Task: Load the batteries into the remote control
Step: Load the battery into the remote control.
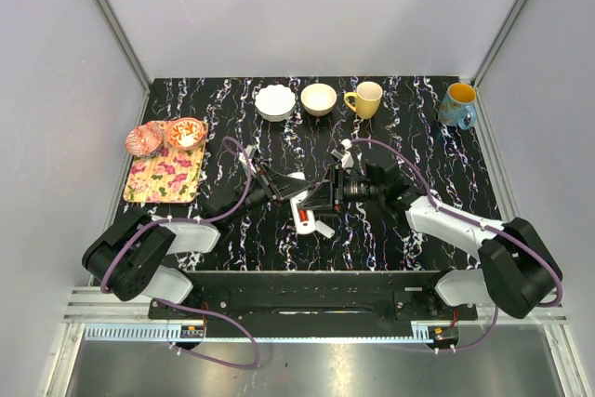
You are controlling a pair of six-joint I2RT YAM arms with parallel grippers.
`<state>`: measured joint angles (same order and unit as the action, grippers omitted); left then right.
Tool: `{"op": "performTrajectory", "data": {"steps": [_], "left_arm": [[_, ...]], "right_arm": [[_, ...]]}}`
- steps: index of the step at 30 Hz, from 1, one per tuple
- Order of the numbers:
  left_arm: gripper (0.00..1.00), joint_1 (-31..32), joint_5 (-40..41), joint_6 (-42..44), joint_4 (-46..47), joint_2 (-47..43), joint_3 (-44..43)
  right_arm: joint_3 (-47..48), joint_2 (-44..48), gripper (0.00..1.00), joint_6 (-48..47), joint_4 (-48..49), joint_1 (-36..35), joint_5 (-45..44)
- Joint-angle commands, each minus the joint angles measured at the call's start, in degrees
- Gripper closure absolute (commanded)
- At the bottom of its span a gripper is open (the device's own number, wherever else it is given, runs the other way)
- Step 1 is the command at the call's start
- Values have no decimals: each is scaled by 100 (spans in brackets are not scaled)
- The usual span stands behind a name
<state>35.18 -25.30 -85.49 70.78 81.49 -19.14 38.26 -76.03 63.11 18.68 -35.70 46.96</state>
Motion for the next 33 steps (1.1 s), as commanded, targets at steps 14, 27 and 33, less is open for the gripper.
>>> {"op": "performTrajectory", "data": {"steps": [14, 27, 33], "left_arm": [[100, 77, 16, -46, 1526, -151, -328], [100, 103, 69, 120, 1104, -529, -337], [100, 103, 104, 331, 824, -626, -214]], "right_arm": [[366, -96, 74, -669, -1067, -59, -275], [709, -386, 100, -994, -1771, -306, -784], [727, -193, 79, -853, -1771, -314, -829]]}}
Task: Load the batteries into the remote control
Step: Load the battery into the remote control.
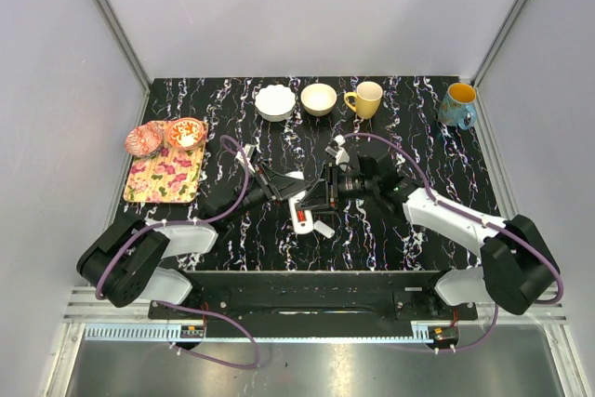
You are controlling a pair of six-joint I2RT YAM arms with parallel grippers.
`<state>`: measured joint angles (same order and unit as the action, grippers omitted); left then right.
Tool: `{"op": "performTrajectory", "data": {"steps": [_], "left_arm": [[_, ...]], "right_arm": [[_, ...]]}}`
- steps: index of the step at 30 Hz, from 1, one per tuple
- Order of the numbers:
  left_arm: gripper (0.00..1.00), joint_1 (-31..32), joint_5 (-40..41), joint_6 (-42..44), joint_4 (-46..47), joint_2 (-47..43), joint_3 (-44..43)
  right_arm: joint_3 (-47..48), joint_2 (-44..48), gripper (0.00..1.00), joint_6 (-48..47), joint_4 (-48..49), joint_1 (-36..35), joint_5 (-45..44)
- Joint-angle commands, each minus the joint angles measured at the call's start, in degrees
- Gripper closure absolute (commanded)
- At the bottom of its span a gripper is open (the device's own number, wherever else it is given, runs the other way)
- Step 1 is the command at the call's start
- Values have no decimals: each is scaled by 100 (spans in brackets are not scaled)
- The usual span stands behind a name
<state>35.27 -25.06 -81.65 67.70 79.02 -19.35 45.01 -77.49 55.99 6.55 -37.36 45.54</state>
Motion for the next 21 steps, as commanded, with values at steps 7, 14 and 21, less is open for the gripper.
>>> {"op": "performTrajectory", "data": {"steps": [7, 14, 21], "left_arm": [[100, 86, 98, 26, 1087, -309, -104], [100, 86, 80, -53, 1175, -133, -77], [100, 51, 45, -229, 1307, 78, -121]], "right_arm": [[166, 287, 51, -97, -848, -131, -748], [183, 410, 43, -97, -927, -122, -713], [315, 621, 31, -413, -1191, -87, -643]]}}
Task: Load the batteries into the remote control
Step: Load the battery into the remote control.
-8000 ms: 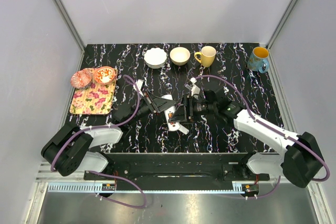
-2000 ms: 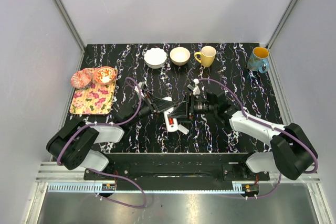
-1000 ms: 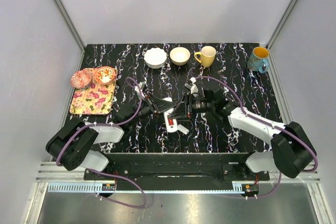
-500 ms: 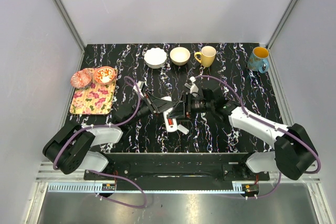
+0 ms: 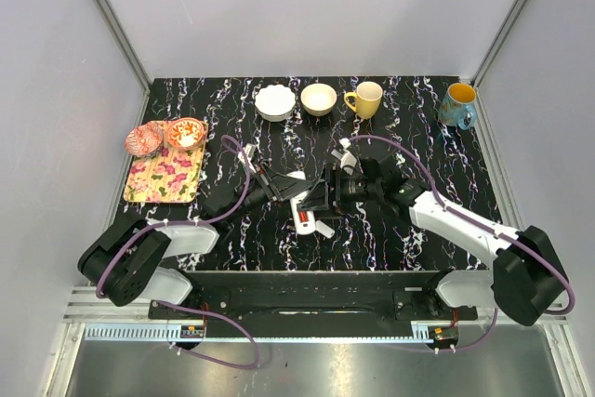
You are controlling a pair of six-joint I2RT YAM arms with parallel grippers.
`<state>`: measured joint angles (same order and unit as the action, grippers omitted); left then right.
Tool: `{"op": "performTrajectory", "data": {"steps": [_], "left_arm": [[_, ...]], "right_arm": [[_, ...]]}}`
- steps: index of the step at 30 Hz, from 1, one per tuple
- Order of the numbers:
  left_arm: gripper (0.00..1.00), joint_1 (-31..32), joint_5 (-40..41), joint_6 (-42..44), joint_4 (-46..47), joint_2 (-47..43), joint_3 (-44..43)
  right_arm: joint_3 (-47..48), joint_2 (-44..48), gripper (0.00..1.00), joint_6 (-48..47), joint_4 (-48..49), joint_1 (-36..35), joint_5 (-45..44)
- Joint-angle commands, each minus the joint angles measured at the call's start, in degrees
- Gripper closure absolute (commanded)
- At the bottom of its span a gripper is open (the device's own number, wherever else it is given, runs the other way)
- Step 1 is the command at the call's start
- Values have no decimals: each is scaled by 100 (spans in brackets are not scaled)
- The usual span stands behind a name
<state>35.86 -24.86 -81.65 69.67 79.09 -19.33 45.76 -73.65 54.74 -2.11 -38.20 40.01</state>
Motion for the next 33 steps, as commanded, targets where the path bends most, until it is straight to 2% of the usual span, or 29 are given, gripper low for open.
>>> {"op": "performTrajectory", "data": {"steps": [1, 17, 20, 25, 33], "left_arm": [[100, -8, 17, -238, 1119, 89, -123], [100, 0, -45, -185, 987, 151, -185], [100, -8, -45, -238, 1031, 168, -176], [100, -35, -72, -395, 1110, 177, -176], [100, -26, -98, -615, 1321, 230, -273]], "right_arm": [[249, 280, 30, -315, -334, 5, -72], [372, 298, 25, -297, -141, 5, 112], [486, 500, 23, -586, -377, 14, 51], [750, 939, 23, -1755, -1439, 14, -467], [619, 1221, 27, -2573, -1854, 14, -793]]}}
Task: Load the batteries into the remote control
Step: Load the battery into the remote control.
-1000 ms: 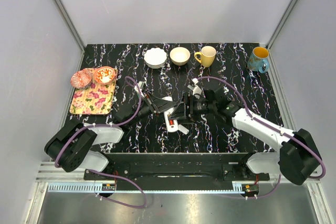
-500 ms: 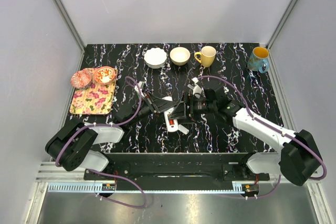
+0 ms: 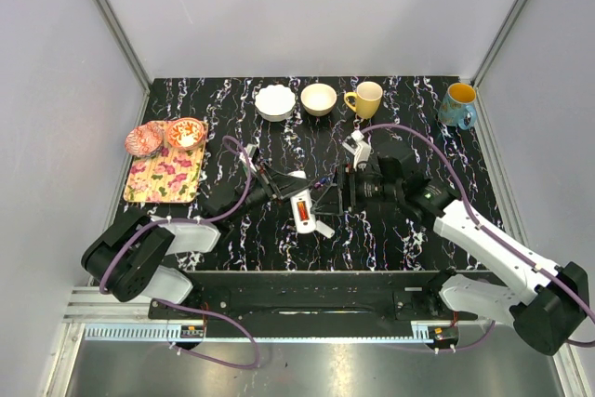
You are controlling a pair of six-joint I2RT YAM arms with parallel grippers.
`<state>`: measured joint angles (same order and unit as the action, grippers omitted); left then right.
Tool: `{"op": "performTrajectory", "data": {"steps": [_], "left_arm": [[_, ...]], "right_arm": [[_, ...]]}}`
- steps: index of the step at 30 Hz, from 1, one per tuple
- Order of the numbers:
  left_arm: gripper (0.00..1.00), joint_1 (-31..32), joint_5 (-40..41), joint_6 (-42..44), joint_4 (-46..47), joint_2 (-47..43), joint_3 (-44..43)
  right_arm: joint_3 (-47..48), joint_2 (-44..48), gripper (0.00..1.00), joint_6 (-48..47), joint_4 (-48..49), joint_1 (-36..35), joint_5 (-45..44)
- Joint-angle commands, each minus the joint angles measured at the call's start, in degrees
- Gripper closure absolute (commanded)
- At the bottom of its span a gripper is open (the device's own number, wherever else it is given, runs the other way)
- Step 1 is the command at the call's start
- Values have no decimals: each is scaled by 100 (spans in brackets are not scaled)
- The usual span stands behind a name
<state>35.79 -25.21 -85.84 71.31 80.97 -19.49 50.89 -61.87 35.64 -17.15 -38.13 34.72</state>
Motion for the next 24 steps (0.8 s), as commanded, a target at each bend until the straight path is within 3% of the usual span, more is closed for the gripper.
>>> {"op": "performTrajectory", "data": {"steps": [1, 10, 13, 20, 24], "left_arm": [[100, -20, -54, -213, 1157, 42, -266], [100, -19, -80, -188, 1131, 130, -380], [100, -20, -54, -3, 982, 77, -354], [100, -11, 209, 805, -693, -301, -459], [100, 7, 455, 1183, -1364, -529, -574]], "right_arm": [[70, 52, 27, -698, -342, -1, -264], [-18, 140, 26, -752, -308, -63, -615], [87, 280, 32, -471, -315, -72, -1149], [1167, -43, 49, -742, -1702, -343, -2302], [1651, -606, 53, -927, -2100, -826, -2725]]}}
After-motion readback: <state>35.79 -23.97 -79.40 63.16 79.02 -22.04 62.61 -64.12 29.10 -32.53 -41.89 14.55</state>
